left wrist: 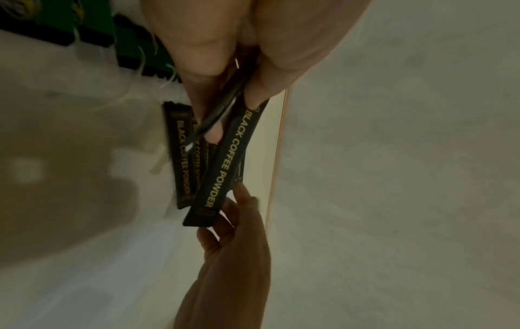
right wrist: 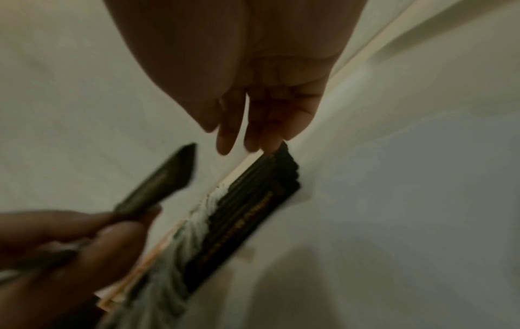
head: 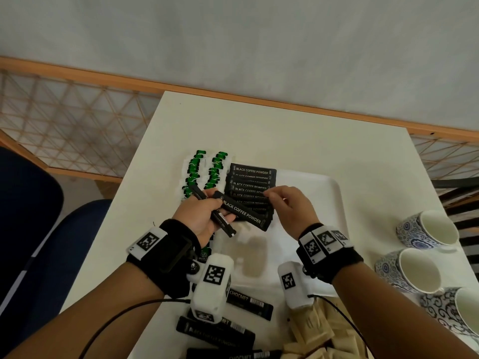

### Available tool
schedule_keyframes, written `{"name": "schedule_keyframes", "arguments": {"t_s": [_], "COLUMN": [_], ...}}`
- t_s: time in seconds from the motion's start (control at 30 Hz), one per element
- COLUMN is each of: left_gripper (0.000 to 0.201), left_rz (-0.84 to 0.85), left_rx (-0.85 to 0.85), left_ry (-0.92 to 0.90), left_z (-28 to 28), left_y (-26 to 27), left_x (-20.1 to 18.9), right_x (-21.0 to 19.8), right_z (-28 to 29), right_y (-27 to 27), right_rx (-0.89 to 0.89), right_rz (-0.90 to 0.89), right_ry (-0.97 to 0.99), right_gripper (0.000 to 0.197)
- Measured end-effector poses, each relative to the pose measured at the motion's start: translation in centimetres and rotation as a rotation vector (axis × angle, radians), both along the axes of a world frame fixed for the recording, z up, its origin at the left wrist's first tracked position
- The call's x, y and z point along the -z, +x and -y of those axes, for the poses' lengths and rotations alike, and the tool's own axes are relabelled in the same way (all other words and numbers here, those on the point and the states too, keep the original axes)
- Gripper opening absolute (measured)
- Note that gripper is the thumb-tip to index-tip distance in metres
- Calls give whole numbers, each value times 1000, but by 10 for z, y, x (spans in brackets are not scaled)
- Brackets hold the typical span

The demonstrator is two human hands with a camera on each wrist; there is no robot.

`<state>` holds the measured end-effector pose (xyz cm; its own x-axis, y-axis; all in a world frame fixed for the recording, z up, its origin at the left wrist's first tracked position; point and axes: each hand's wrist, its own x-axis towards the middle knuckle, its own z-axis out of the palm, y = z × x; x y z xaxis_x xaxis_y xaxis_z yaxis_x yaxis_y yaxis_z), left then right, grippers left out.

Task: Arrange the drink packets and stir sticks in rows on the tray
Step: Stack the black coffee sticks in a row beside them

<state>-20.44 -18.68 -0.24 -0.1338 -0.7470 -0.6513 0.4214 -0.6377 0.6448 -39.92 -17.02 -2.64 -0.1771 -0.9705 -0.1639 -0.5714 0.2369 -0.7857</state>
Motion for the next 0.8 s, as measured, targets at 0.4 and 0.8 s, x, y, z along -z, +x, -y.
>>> {"name": "schedule_keyframes", "arguments": {"t_s": [0.4,0.8], "left_gripper": [22,42], "left_rz": [-35,7], "left_rx": [-58,-57], "left_ry": [-1,8], "left_z": [-10,-9], "left_y": [-1,30], "left_x": [-10,-13], "right_x": [-20,2], "right_z": [-17,-12], "right_y": [14,2], "right_rx": [-272,-333], "right_rz": [184,-337], "right_ry": [131,127], "right_gripper": [23,16]}}
